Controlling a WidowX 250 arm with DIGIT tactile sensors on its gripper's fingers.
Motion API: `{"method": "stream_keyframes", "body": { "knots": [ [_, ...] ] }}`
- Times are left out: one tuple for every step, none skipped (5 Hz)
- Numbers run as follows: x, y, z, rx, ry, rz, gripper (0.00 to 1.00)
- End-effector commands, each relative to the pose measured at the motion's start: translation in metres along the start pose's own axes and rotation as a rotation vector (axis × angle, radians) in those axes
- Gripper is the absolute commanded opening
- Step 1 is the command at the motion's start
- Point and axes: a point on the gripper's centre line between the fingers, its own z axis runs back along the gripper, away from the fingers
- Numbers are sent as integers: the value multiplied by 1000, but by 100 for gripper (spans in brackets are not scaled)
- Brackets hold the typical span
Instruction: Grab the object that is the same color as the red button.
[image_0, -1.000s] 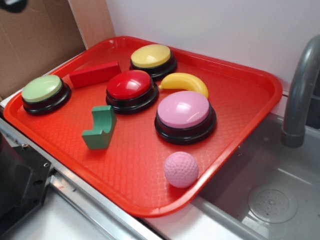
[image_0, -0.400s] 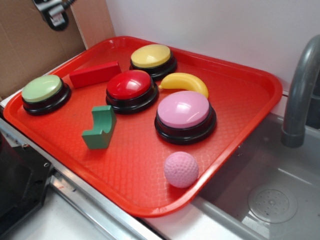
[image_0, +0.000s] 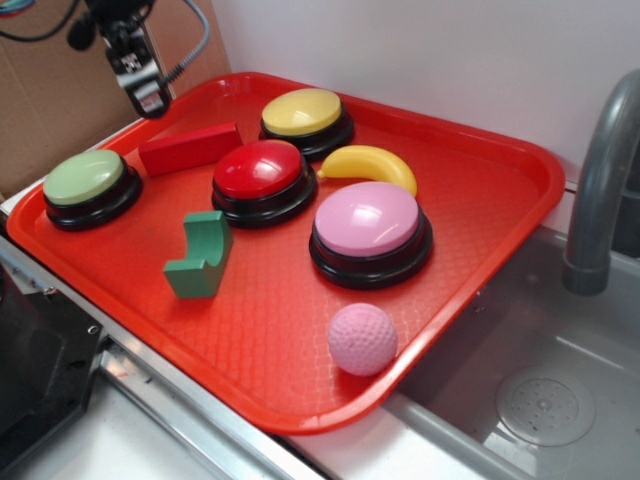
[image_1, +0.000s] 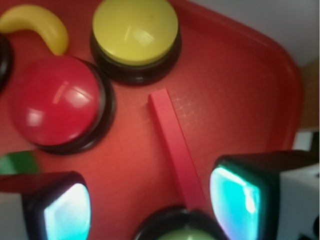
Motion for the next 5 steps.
{"method": "stream_keyframes", "body": {
  "knots": [
    [8, 16, -42, 17, -11, -15, 100],
    [17, 15, -63, -4, 21, -32, 100],
    [14, 16, -71, -5, 42, -10, 64],
    [10, 20, -68, -14, 32, 13, 0],
    [11, 21, -57, 21, 37, 59, 0]
  ]
}}
